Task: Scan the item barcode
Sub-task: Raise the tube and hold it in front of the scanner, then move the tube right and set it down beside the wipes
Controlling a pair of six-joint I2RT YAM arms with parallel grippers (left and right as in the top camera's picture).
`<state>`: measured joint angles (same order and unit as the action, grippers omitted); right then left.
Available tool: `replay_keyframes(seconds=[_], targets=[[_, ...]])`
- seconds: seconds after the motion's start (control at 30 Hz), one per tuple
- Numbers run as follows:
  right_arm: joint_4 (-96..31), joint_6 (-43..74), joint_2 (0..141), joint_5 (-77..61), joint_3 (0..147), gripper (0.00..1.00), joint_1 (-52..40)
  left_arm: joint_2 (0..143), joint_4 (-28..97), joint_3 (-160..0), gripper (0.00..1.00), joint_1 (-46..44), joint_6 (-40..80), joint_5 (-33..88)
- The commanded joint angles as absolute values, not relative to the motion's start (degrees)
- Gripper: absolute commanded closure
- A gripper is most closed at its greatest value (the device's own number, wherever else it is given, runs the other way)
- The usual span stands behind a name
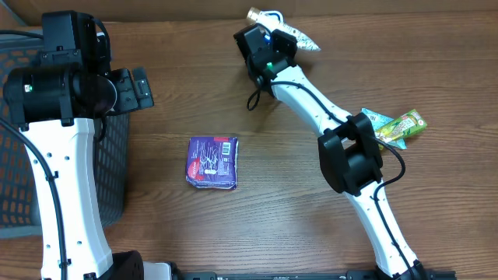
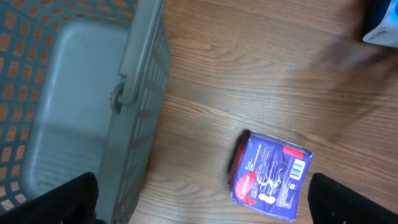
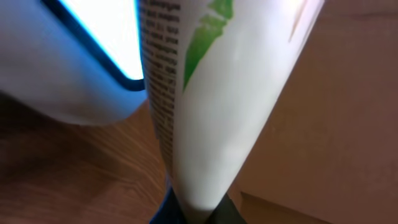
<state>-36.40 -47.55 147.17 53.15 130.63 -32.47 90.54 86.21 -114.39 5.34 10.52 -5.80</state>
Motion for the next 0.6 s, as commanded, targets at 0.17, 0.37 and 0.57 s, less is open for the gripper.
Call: replay_keyframes(seconds=[0.17,0.37,0.57], targets=[[-51.13,-37.98,135.33,39.83,131.22,0.96,-37.15,90.32,86.32,-115.61,0.00,5.23,10.72,-5.52],[-65.69,-22.44,122.65,7.42,131.22,0.96,-34.04,90.32,86.32,-115.61,0.01,5.23,10.72,-5.52],[-76.14,2.52,116.40,-8.67,131.22,0.96,-25.10,90.32,86.32,-115.61,0.00,5.23,10.72,-5.52]])
